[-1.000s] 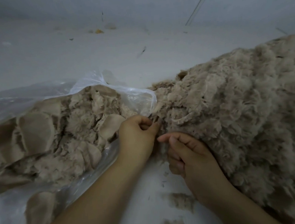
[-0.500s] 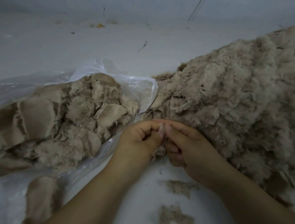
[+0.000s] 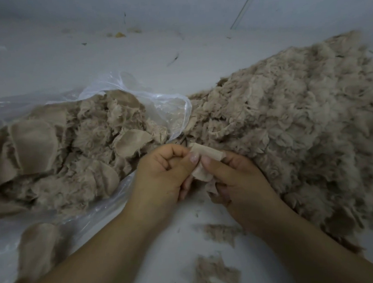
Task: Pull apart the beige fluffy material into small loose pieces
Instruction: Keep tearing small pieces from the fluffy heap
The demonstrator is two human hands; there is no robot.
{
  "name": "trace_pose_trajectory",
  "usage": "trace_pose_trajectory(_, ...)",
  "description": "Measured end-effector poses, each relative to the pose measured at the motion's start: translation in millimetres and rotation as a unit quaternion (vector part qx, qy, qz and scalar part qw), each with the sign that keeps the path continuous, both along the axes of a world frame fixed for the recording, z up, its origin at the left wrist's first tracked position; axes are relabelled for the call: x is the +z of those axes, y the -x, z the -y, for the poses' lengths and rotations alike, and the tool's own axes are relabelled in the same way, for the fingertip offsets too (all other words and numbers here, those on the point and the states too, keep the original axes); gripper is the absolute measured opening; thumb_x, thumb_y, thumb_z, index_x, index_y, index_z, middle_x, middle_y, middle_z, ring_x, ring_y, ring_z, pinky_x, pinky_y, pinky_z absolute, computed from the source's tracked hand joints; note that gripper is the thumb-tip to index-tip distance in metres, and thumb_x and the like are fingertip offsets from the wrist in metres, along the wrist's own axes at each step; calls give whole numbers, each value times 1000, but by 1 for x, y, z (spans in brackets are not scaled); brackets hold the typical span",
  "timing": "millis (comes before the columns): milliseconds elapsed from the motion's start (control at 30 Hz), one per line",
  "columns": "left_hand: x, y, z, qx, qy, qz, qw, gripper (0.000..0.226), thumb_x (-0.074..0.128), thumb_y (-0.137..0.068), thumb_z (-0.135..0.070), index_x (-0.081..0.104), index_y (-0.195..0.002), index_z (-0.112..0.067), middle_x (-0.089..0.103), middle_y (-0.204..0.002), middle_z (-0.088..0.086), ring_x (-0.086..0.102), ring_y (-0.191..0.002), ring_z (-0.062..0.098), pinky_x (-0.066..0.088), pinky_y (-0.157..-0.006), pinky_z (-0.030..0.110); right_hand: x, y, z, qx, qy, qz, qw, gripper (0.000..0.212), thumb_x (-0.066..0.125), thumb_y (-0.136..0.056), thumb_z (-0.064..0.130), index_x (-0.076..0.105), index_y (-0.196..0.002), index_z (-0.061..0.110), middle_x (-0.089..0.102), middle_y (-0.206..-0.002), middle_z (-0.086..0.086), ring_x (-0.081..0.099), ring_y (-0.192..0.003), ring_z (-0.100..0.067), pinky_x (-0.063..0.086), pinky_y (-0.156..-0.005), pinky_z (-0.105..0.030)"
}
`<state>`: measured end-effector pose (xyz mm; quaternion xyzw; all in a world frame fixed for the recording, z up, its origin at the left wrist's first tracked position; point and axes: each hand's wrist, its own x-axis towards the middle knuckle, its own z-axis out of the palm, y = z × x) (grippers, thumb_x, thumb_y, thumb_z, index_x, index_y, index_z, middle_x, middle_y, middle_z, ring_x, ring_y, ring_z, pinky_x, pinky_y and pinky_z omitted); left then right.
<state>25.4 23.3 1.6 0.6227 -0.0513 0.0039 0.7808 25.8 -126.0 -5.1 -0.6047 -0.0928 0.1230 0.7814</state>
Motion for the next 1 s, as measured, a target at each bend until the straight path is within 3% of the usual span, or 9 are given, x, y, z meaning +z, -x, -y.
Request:
trace_pose_trajectory(67,1,-4,-3,8,32,-14,999,14,70,-75,-25,65,-70,-13,46,-43,7,33,-33,15,29,-35,15,-1,0,-1,-23,-6,-8,1000,27,57,-95,26,67,-106,3,51,-69,-37,35,-55,-42,18,-49,-36)
trace_pose_trajectory(233,4,-4,-11,9,81,10,997,18,70,-83,-18,60,-69,-12,39,-42,7,27,-33,15,25,-37,15,0,2,-3,-70,-56,-35,995,22,52,-97,18,71,-87,17,30,-48,8,23,-37,-3,23,-39,-18)
trace_pose_trajectory(333,10,-6,-29,-170,8,-1,985,25,73,-80,-23,61,-63,-8,42,-34,7,29,-27,12,24,-39,14,1,3,-3,-36,-71,-27,996,18,53,-94,18,70,-93,16,49,-52,5,40,-40,-4,35,-41,-18)
trace_pose_trajectory(433,17,-1,-39,-381,-139,-41,913,51,69,-84,-49,67,-64,-1,58,-42,10,48,-30,13,39,-42,17,2,6,-2,0,-66,-26,997,26,58,-91,19,69,-111,6,73,-98,-16,72,-88,-28,59,-78,-38)
trace_pose_trajectory(533,18,1,-31,-298,-166,-69,937,50,70,-83,-49,67,-66,-2,64,-52,19,56,-36,21,45,-40,22,5,7,-2,9,-75,-13,997,16,59,-90,15,74,-96,13,73,-82,-8,71,-73,-19,58,-63,-30)
trace_pose_trajectory(633,12,-1,-22,-112,-185,-46,975,55,78,-64,-49,61,-67,3,60,-49,20,52,-33,21,41,-36,20,5,7,-3,-18,-60,-17,998,21,61,-92,13,72,-77,22,48,-57,2,40,-41,-3,35,-39,-16)
trace_pose_trajectory(733,9,-4,-18,-2,-157,-10,987,50,81,-55,-42,61,-76,-1,58,-56,25,48,-33,17,35,-31,20,5,6,-3,-18,-55,-23,998,12,61,-88,16,73,-89,19,49,-58,3,30,-40,-1,27,-38,-15)
trace_pose_trajectory(833,10,-4,-18,-72,-141,-6,987,31,76,-66,-32,64,-78,-6,59,-60,20,53,-42,16,41,-36,21,6,5,-3,-4,-53,-30,998,14,57,-92,11,70,-97,15,55,-51,10,36,-37,2,28,-37,-13)
trace_pose_trajectory(1000,7,-3,-22,-193,-68,-23,979,31,74,-78,-10,51,-78,11,52,-67,21,47,-50,19,41,-44,20,8,7,-3,-2,-61,-53,997,17,66,-84,27,70,-69,21,60,-55,4,55,-44,-5,42,-41,-15)
